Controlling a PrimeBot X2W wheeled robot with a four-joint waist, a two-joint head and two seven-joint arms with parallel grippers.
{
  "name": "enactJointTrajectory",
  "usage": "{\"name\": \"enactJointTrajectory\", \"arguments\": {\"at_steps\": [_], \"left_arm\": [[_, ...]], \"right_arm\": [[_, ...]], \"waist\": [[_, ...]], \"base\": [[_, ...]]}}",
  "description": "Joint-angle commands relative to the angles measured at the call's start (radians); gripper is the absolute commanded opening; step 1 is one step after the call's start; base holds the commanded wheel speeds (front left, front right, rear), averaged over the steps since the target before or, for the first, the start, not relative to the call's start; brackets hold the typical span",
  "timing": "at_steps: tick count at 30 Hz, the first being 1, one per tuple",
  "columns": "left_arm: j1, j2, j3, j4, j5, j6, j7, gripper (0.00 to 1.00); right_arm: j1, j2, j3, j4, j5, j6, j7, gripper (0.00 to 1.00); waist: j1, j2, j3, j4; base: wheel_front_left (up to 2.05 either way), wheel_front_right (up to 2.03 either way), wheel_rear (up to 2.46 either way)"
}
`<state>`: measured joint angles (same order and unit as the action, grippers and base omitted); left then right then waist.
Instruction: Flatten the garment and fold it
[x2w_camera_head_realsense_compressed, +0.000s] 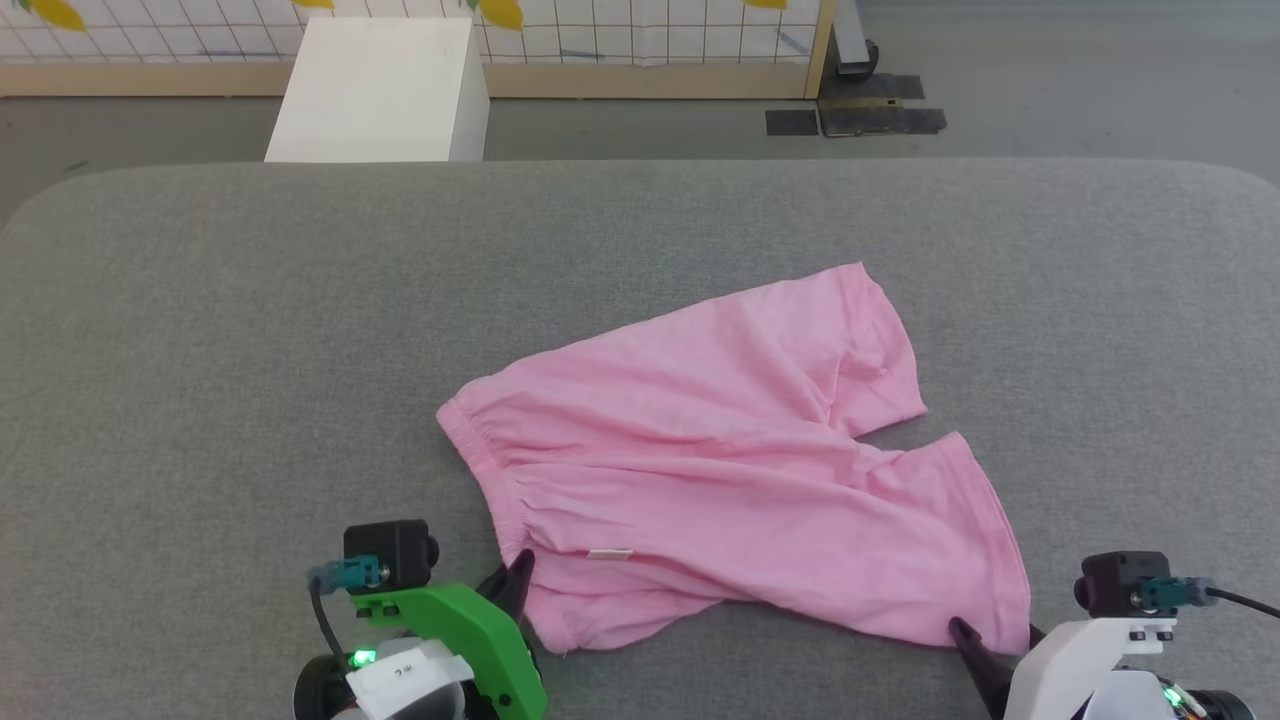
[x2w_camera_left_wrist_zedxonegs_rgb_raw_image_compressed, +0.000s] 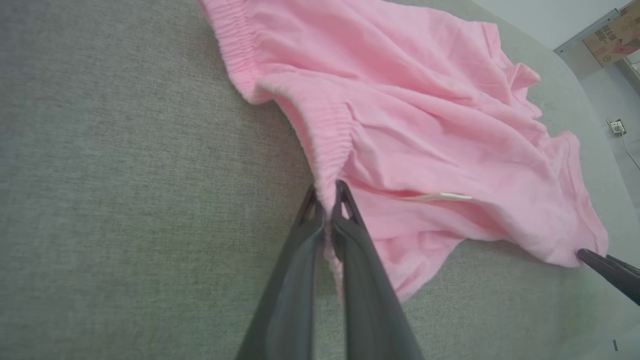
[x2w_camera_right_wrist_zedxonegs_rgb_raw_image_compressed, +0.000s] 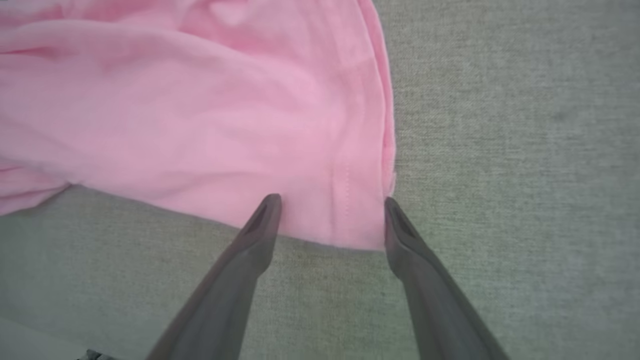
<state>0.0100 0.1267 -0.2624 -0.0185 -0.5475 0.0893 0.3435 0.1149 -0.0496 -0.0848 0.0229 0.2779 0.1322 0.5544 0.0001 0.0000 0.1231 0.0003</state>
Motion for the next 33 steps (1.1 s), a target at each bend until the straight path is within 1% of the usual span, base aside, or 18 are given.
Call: {"name": "enactJointTrajectory", "arguments": {"at_steps": [1, 2, 3, 5, 6, 15, 19, 22, 25, 28, 31, 33], "left_arm": [[0.003, 0.0, 0.0, -0.004, -0.011, 0.001, 0.003, 0.0], [0.001, 0.0, -0.001, -0.004, -0.011, 0.001, 0.002, 0.0], [0.0, 0.001, -0.001, -0.004, -0.011, 0.0, 0.001, 0.0], [-0.002, 0.001, -0.001, -0.002, -0.013, 0.0, -0.001, 0.0], [-0.003, 0.001, -0.001, -0.001, -0.013, 0.0, -0.001, 0.0], [-0.007, 0.007, 0.003, -0.006, -0.014, -0.008, -0.032, 0.0], [-0.017, -0.001, 0.027, -0.054, -0.047, -0.036, -0.083, 0.0], [-0.039, -0.008, 0.054, -0.123, -0.106, -0.071, -0.103, 0.0], [-0.09, 0.018, 0.07, -0.197, -0.142, -0.108, -0.077, 0.0], [-0.168, 0.044, 0.082, -0.248, -0.184, -0.133, -0.023, 0.0], [-0.283, 0.048, 0.095, -0.275, -0.266, -0.143, 0.054, 0.0], [-0.377, 0.044, 0.119, -0.263, -0.322, -0.131, 0.1, 0.0]], "right_arm": [[0.008, -0.001, 0.006, -0.006, -0.008, -0.002, 0.016, 1.0], [0.009, -0.001, 0.009, -0.009, -0.006, -0.002, 0.029, 0.68], [0.01, -0.001, 0.011, -0.012, -0.006, -0.002, 0.037, 0.48], [0.012, -0.001, 0.014, -0.013, -0.003, -0.002, 0.055, 0.27], [0.011, -0.001, 0.016, -0.017, -0.004, -0.002, 0.058, 0.0], [0.012, -0.001, -0.005, -0.067, -0.012, -0.002, -0.001, 0.0], [0.029, -0.001, -0.015, -0.134, 0.001, -0.002, -0.008, 0.0], [0.032, -0.001, -0.018, -0.226, 0.001, -0.002, 0.01, 0.0], [-0.004, -0.001, 0.003, -0.329, -0.02, -0.002, 0.05, 0.0], [-0.081, -0.002, 0.042, -0.413, -0.058, -0.002, 0.112, 0.0], [-0.211, -0.05, 0.09, -0.454, -0.085, -0.002, 0.186, 0.0], [-0.319, -0.086, 0.12, -0.449, -0.078, -0.002, 0.232, 0.0]], "waist": [[-0.0001, 0.0, 0.005, 0.001], [-0.0001, 0.0, 0.007, 0.001], [-0.0001, 0.0, 0.009, 0.0], [-0.0001, 0.0, 0.012, -0.002], [-0.0001, 0.0, 0.013, -0.003], [-0.0001, 0.0, -0.003, -0.011], [-0.0001, 0.0, -0.023, -0.014], [-0.0001, 0.0, -0.036, -0.02], [-0.0001, 0.0, -0.043, -0.029], [-0.0001, 0.0, -0.042, -0.041], [-0.0001, 0.0, -0.024, -0.053], [-0.0001, 0.0, -0.003, -0.06]], "base": [[0.0, 0.0, 0.0], [0.0, 0.0, 0.0], [0.0, 0.0, 0.0], [0.0, 0.0, 0.0], [0.0, 0.0, 0.0], [0.0, 0.0, 0.0], [0.0, 0.0, 0.0], [0.0, 0.0, 0.0], [0.0, 0.0, 0.0], [0.0, 0.0, 0.0], [0.0, 0.0, 0.0], [0.0, 0.0, 0.0]]}}
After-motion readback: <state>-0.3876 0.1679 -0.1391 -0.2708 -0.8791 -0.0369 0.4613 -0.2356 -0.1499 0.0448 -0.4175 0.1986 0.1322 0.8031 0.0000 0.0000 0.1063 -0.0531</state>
